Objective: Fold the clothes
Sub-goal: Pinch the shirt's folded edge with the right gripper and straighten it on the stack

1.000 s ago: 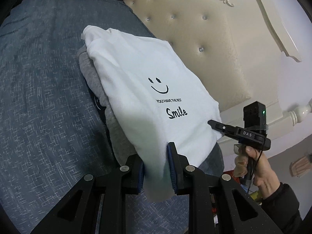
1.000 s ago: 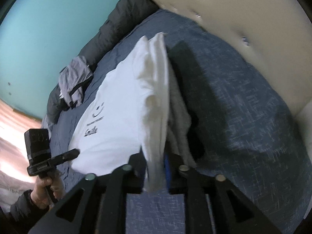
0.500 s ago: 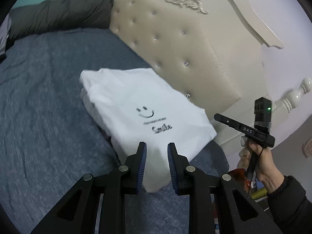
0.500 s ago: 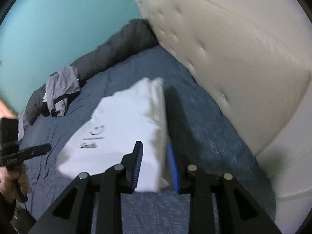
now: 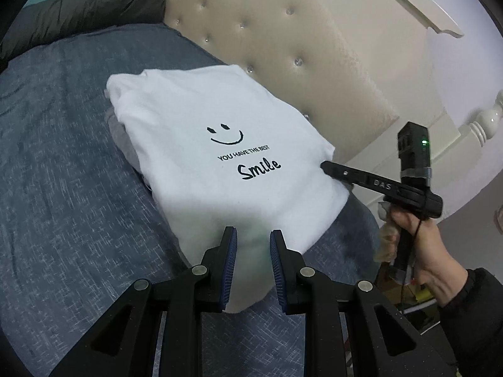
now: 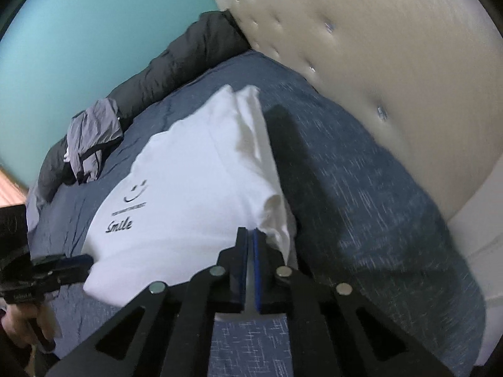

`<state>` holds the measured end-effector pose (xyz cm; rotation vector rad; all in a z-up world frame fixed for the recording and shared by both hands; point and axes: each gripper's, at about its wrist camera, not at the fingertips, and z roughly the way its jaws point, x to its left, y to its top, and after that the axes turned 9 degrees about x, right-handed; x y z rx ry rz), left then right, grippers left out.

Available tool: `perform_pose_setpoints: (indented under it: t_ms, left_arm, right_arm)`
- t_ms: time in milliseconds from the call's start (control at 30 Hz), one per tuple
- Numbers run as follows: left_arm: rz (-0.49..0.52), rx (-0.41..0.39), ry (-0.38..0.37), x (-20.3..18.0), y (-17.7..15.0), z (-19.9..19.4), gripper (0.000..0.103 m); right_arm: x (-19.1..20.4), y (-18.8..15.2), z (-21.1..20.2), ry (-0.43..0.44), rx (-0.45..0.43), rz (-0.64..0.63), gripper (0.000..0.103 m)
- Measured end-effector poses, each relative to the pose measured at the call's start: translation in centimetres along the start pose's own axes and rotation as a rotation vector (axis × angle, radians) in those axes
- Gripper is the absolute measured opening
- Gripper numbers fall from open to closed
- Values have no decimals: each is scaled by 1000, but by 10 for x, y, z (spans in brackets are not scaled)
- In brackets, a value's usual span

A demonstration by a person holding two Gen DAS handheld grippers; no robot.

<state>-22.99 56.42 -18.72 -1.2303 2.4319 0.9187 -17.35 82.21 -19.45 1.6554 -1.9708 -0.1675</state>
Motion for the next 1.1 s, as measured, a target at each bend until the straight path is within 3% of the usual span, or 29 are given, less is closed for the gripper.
perform_pose_setpoints:
  t_ms: [133,300,533,800,1000,1100]
  left_arm:
    - [12,-2,6,-2,1,0,24]
    - [24,-5,10,-2,1,0,24]
    - [18,-10,6,-2,-1,-3,24]
    - [15,-15,-6,1,0,-1,24]
    - [20,-17,-10,1,0,-1,24]
    - [22,-21,-6,0,-2,-2,24]
  right_arm:
    - [1,4,-9,-3,0,-20,0]
    - [20,39,-36,1,-83,-74,1]
    - [48,97,2,7,34,-187,1]
    - [-3,97,36,-147,102,-39,1]
    - [-9,80,-13,28,-56,-46,1]
    - [6,73,-14,76,-39,-100,1]
